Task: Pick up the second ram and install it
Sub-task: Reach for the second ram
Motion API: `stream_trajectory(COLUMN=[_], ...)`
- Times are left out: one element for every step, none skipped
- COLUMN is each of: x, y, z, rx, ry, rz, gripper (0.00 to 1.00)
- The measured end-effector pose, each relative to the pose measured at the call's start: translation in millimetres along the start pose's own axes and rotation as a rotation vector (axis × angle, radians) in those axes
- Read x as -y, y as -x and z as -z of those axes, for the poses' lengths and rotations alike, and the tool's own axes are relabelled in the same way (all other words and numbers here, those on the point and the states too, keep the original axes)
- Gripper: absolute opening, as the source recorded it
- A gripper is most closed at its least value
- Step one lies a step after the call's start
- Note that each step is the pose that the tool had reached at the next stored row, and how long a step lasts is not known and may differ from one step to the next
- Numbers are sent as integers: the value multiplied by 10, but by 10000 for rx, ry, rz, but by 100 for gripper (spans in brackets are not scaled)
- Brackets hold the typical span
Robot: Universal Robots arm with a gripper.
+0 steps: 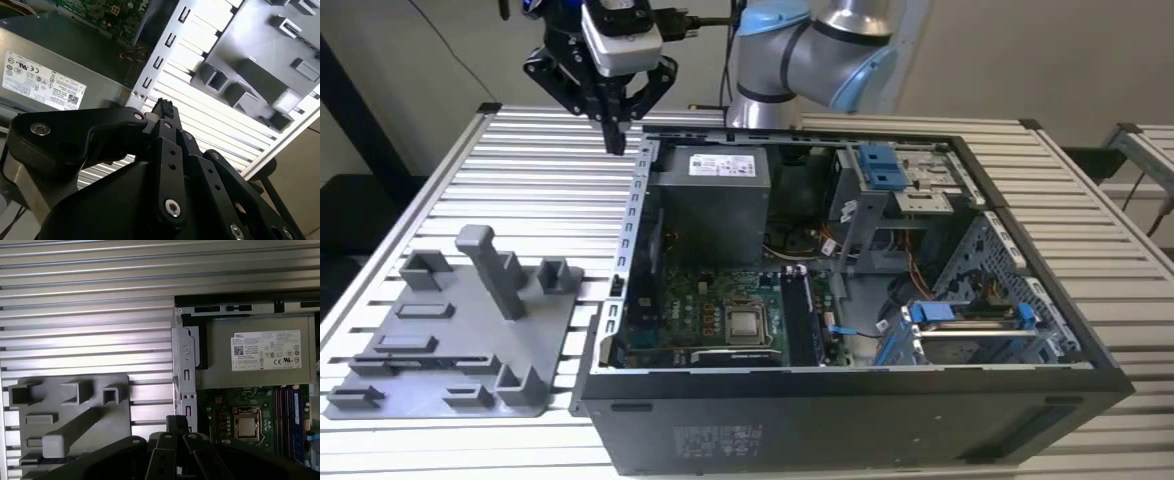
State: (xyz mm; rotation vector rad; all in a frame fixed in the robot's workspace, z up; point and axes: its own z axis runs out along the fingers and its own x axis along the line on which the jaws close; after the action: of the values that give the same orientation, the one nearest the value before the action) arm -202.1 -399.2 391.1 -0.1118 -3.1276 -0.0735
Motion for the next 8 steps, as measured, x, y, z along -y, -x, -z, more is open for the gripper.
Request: stream_trajectory(x=[1, 2, 3, 5, 7, 10, 12, 14], y=[-14, -29, -48, -67, -89, -116, -143, -167], z=[0, 0, -1, -1, -2, -2, -2, -2], rx=[-1, -1, -1, -2, -2, -3, -2, -3], ry=[-1, -1, 0, -1, 0, 0, 0, -1], rz=[-1, -1, -1, -1, -1, 0, 0, -1], gripper=[11, 11, 11, 11, 11, 11, 11, 11])
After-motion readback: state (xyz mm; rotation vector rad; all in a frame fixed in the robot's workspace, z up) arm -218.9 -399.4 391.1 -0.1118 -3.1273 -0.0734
